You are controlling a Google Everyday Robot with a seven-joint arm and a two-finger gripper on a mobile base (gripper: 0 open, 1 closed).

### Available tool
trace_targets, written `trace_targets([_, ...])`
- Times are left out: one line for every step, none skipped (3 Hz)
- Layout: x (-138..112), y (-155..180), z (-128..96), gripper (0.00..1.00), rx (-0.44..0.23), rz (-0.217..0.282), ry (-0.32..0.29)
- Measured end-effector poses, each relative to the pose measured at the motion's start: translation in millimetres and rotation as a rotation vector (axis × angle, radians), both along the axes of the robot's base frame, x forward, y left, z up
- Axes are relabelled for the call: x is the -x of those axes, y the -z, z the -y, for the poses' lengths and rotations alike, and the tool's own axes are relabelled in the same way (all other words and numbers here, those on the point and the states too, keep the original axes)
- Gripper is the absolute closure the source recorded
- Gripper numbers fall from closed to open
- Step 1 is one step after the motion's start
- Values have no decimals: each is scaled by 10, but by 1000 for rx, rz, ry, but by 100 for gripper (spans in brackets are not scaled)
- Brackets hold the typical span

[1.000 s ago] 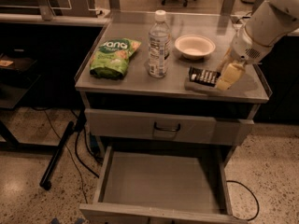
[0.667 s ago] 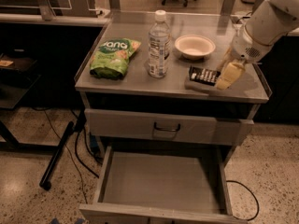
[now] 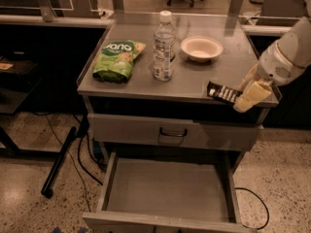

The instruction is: Place rxbar chocolate into middle drawer

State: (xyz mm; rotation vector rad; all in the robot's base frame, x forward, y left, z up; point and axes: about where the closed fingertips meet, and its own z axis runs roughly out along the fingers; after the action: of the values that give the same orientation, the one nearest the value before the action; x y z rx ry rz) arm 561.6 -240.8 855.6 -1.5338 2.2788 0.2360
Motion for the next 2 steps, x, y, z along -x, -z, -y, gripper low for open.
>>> trace_targets([457, 244, -12, 100, -66, -82, 6])
trace_targets([457, 244, -12, 100, -66, -82, 6])
